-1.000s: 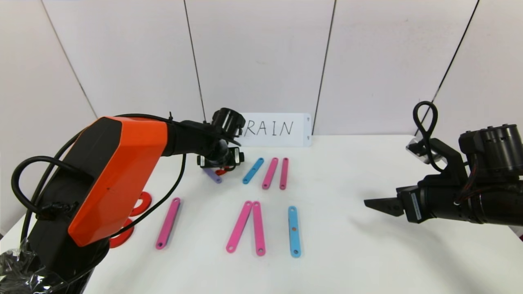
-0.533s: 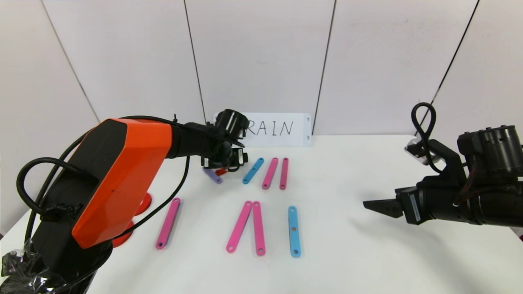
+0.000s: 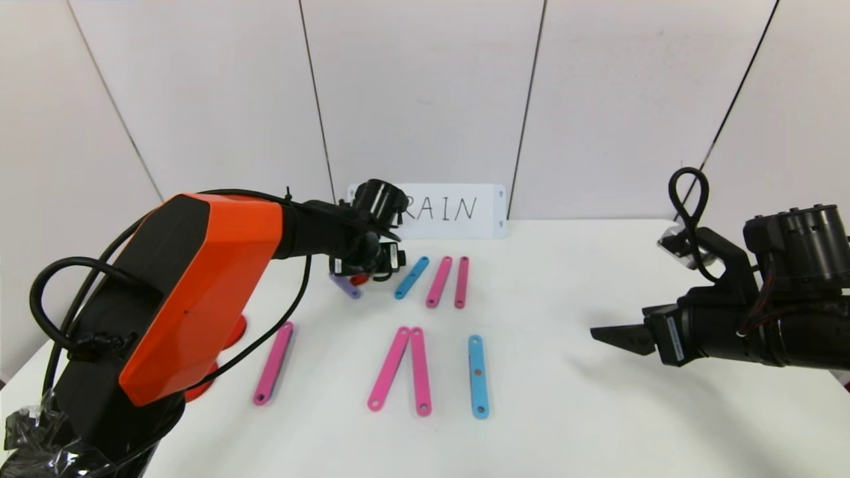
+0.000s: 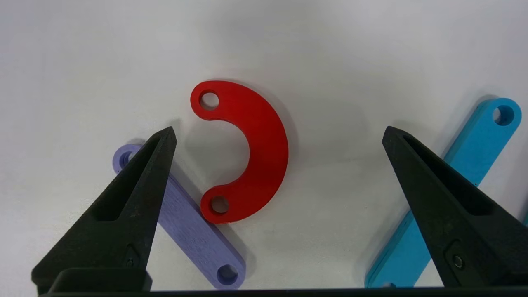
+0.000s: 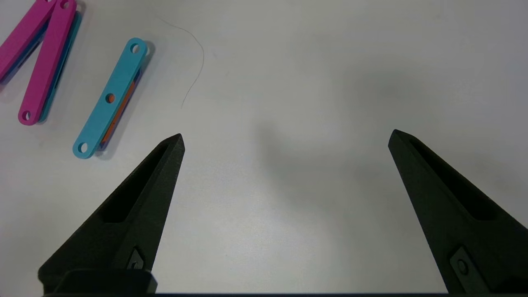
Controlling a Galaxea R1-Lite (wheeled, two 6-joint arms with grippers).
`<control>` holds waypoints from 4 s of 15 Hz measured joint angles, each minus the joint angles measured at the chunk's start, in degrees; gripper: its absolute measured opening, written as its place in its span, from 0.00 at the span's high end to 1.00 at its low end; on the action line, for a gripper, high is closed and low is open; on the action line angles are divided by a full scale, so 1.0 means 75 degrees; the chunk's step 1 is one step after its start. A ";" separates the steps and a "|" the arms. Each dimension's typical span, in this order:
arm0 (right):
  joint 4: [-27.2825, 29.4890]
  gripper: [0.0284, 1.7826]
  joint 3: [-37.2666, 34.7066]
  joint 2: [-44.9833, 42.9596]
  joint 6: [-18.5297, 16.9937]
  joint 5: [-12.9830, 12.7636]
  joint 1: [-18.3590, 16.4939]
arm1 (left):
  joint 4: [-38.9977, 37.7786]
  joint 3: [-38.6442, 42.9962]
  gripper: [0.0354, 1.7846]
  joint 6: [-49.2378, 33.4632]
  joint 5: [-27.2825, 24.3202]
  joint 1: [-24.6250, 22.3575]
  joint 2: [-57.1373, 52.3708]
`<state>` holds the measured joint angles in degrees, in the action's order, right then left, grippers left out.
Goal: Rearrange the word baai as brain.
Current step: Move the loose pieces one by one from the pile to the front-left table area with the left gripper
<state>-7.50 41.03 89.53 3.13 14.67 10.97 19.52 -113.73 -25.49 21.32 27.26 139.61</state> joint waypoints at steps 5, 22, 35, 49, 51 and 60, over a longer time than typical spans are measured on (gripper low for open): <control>0.0000 0.03 0.0000 0.0000 0.0000 -0.0011 -0.0002 | -0.0005 0.0076 0.12 0.0003 0.0000 0.0011 0.0033; 0.0000 0.03 -0.0021 0.0000 0.0000 -0.0011 0.0000 | 0.0065 0.0093 0.85 0.0050 0.0016 0.0010 0.0059; 0.0000 0.03 -0.0024 -0.0037 0.0000 -0.0011 -0.0005 | 0.1065 0.0111 0.85 0.0419 0.0008 0.0021 -0.1026; 0.0000 0.03 -0.0021 0.0000 0.0000 -0.0002 0.0003 | 0.3005 0.2404 0.85 -0.0268 -0.0580 0.0250 -0.2771; 0.0000 0.03 -0.0021 0.0003 0.0000 -0.0002 0.0007 | 0.3002 0.2690 0.85 -0.0280 -0.0759 0.0239 -0.2830; 0.0000 0.03 -0.0021 0.0036 -0.0003 -0.0011 0.0021 | 0.2238 0.3561 0.85 -0.0268 -0.0845 0.0052 -0.2763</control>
<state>-7.50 40.88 89.80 3.11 14.58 11.13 36.30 -87.02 -27.50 14.98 27.65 118.88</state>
